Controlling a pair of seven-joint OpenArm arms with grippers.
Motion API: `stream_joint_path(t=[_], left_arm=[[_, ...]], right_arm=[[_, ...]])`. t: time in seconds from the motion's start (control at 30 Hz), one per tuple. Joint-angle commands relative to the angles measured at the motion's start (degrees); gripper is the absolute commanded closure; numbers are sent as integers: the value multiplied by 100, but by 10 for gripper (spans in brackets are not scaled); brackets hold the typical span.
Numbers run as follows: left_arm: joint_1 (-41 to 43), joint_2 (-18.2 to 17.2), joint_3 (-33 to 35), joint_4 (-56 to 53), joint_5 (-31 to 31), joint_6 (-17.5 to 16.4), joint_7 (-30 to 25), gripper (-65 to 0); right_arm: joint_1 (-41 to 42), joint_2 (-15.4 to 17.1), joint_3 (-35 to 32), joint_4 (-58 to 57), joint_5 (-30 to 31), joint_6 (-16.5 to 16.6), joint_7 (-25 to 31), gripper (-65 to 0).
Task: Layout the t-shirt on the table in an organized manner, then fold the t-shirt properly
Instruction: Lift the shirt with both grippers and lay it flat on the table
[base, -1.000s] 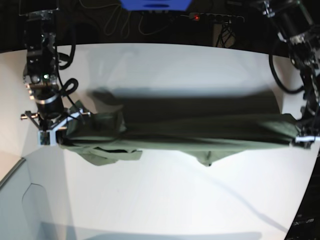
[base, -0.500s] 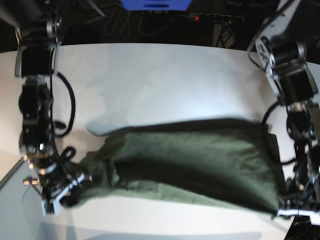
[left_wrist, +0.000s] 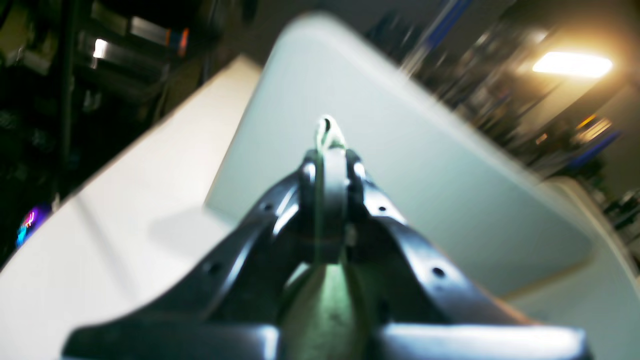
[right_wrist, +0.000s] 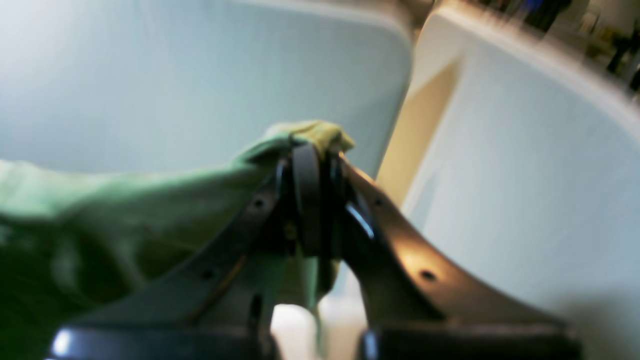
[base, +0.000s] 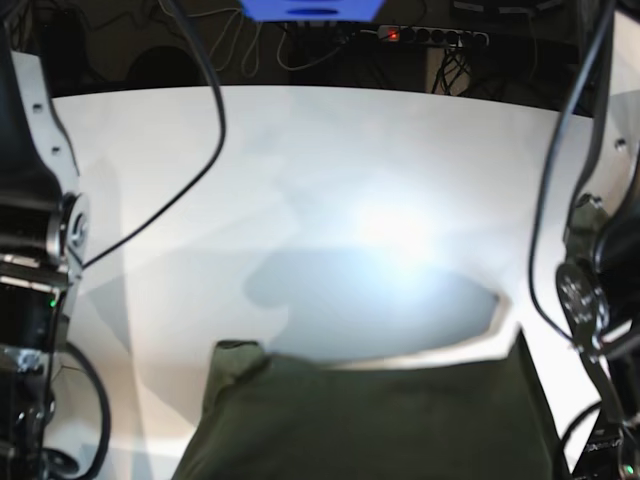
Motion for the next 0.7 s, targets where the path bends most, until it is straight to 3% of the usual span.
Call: stream_joint_path(t=[0.0,0.13,0.27,0.47,0.67], left_arm=[[-244,-37,-4,82,-24,-19,-110,-2],[-130,-72,-21,399,-33,-19,-101,-2],[635,-72,-48,1128,-33,-19,-48,-2],[2692,-72,-109,2728,-112,-19,-48,-2],[5005,-37,-725,3722,-1202,-19,-57,-2]], right_arm=[[258,47,23,129,21,-5,164,0],[-76,126,383,586,12,-5,128,0],[-947,152,682,1255,12,-5,128,0],[-3162,-6,1060,2696,21,-5,172,0],[-5149,-428,1263,3373,21,-5,172,0]])
